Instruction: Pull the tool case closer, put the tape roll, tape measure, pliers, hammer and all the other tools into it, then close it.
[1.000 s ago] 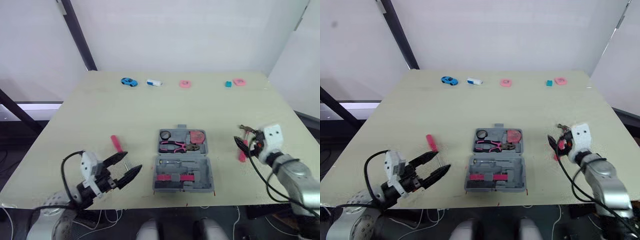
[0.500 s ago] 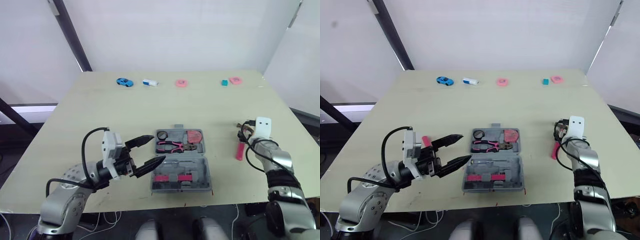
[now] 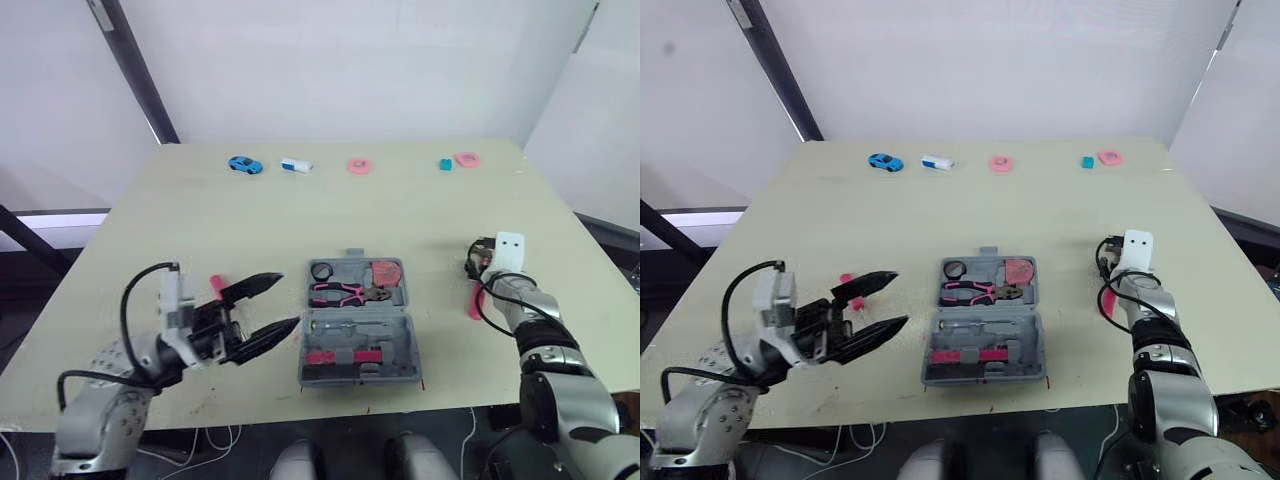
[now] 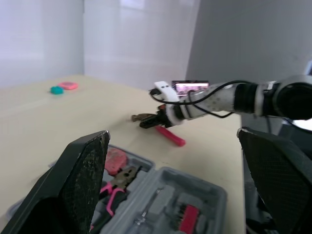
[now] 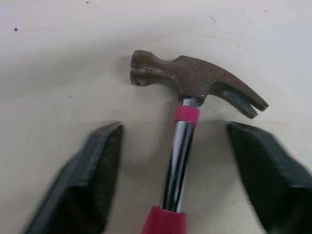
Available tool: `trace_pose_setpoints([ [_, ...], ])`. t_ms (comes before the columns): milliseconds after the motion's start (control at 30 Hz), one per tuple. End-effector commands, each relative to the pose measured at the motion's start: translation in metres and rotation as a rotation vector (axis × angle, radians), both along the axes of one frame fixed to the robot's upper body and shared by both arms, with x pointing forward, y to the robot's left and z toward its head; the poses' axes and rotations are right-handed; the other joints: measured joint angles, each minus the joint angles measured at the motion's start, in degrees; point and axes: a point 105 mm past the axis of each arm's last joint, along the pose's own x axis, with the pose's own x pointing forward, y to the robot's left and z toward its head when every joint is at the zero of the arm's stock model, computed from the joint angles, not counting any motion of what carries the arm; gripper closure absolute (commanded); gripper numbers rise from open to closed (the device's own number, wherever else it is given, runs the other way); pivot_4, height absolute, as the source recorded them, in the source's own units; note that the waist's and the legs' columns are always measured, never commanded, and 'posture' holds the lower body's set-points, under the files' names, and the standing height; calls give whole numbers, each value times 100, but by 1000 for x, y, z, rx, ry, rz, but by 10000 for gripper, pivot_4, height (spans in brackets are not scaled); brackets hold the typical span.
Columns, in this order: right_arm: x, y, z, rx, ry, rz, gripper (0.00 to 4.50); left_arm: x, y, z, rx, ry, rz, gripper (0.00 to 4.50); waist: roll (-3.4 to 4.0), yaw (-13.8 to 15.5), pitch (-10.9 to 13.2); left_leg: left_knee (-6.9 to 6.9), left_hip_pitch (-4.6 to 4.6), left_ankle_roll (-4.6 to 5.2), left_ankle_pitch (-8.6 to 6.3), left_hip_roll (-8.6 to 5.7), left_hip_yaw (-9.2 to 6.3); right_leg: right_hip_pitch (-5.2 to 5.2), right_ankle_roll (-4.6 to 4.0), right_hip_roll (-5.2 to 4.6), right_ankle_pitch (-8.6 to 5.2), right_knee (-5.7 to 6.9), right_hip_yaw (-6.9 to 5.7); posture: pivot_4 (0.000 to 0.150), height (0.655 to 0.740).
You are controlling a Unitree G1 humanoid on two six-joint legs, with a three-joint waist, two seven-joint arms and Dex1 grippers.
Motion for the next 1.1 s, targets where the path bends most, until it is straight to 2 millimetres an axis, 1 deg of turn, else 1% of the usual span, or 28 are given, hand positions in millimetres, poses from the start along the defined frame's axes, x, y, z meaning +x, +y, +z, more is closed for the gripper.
trace_pose_setpoints([
  [33, 2, -5, 5, -8, -27, -24, 34676, -7, 7, -2, -6, 10, -14, 0, 0, -10, 0, 0, 0, 0, 0, -1, 1, 0, 1, -1, 0, -1, 0, 1500, 7400],
  [67, 1, -5, 3, -10, -24, -25, 38699, -8, 7, -3, -5, 13, -10, 0, 0, -10, 0, -1, -1, 0, 0, 0, 2, 0, 2, -2, 1, -2, 1, 1500, 7400],
  [100, 0, -6, 1, -12, -20, -26, 43985, -9, 7, -4, -4, 16, -10, 0, 0, -11, 0, -1, -1, 0, 0, 0, 1, 0, 1, -2, 1, -2, 0, 1500, 7400],
  [300, -2, -8, -3, -15, -16, -18, 43985, -9, 4, -4, -11, 17, -4, 0, -1, -10, 0, 0, 0, 0, 0, 0, -4, 1, -1, -1, 0, 1, -3, 1500, 7400],
  [467, -3, -5, 2, -15, -56, 33, 43985, -10, 0, -5, -21, 29, -11, 0, -1, -9, 0, -1, 0, 0, 0, 1, -3, 1, 1, -2, 1, 0, -2, 1500, 7400],
  [533, -6, 0, 6, 15, -85, 58, 43985, -11, -1, -7, -20, 36, -16, 0, -1, -5, 0, -3, -1, 0, 0, 1, -4, 1, 2, -2, 1, 0, -3, 1500, 7400],
  [633, -22, 10, 9, 22, -116, 134, 43985, -14, 0, -10, -11, 48, -25, 0, 0, 16, 0, -10, -1, 0, 0, 4, -7, 0, 3, -1, 1, -1, -5, 1500, 7400],
  [700, -41, 20, 10, 22, -128, 193, 43985, -15, 0, -12, -6, 55, -29, 0, 0, 67, 0, -14, -5, 0, 0, 7, -11, -5, 2, 0, 0, -1, -8, 1500, 7400],
  [767, -59, 26, 12, 35, -130, 214, 43985, -17, 1, -14, 2, 61, -35, 0, 1, 70, 0, -20, -5, -1, -1, 9, -16, -7, -2, 0, -4, -1, -14, 1500, 7400],
  [900, -87, 35, 13, 44, -116, 217, 43985, -22, 1, -19, 15, 71, -51, 0, 4, 47, 1, -22, -14, -1, 0, 10, -23, -26, -1, -1, -5, 3, -2, 1500, 7400],
  [967, -104, 42, 11, 43, -100, 210, 43985, -24, 2, -22, 23, 78, -60, 0, 4, 45, 2, -16, -13, -1, 0, 10, -17, -30, -10, -3, -19, 2, 5, 1500, 7400],
  [1000, -111, 45, 9, 39, -90, 207, 43985, -24, 2, -23, 27, 79, -64, 0, 5, 47, 2, -14, -11, -1, 0, 10, -17, -30, 0, -3, -25, 3, 5, 1500, 7400],
  [1100, -124, 48, 4, 23, -70, 184, 43985, -26, 3, -26, 36, 81, -69, 0, 5, 46, 3, -13, -11, -1, 0, 12, -19, -30, 2, -4, -27, 4, 4, 1500, 7400],
])
